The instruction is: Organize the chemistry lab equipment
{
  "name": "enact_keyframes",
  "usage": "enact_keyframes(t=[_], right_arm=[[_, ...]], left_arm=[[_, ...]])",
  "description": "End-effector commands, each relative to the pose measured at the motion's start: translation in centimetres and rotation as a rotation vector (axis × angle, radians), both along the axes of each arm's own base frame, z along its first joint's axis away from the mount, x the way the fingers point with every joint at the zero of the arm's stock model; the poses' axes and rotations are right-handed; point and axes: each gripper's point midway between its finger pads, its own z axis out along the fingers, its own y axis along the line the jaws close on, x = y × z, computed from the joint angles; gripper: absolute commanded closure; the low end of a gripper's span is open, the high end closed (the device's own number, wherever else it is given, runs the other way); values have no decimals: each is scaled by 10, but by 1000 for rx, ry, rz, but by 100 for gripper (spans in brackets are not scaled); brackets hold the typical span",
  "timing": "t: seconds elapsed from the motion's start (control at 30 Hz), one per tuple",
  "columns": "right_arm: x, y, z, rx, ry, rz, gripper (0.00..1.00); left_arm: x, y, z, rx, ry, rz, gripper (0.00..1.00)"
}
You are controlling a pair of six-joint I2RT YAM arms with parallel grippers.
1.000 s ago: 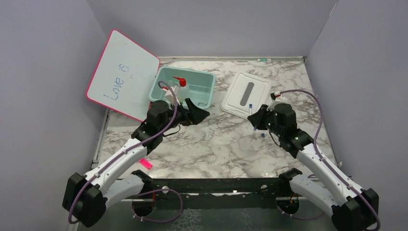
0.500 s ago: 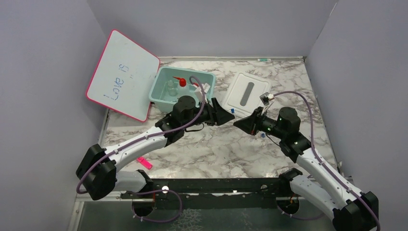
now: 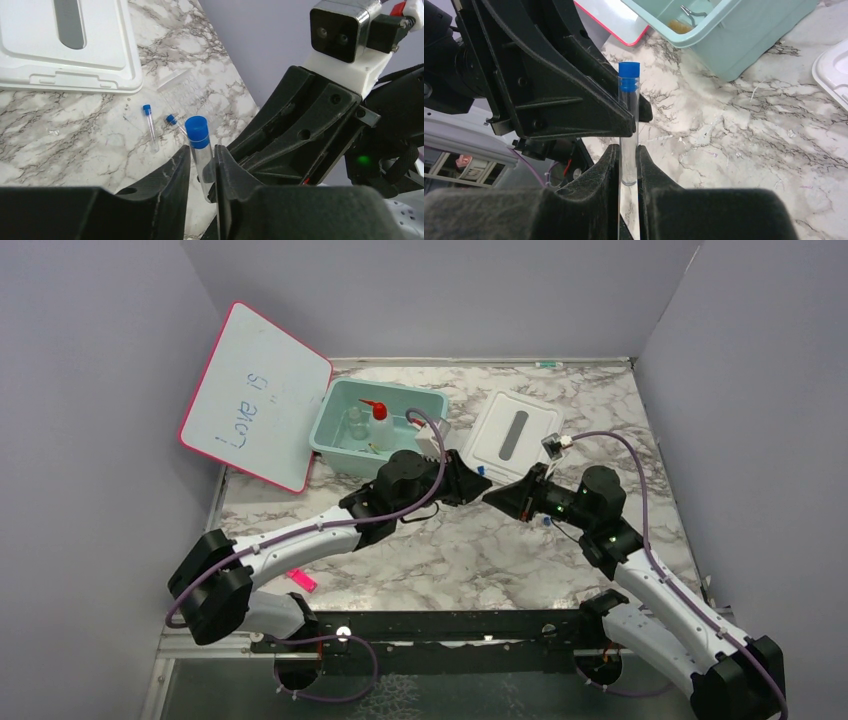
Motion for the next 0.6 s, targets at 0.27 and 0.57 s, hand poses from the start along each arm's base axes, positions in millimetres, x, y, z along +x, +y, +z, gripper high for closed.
enact_keyframes(t=[0.27,0.57], right_arm=[[1,-2,12,21,-23,-18,72],[9,-39,42,-94,46,-253,50]], left_arm=[[-15,-7,9,59,-191,-85,96],[5,12,24,238,-513,-45,98]])
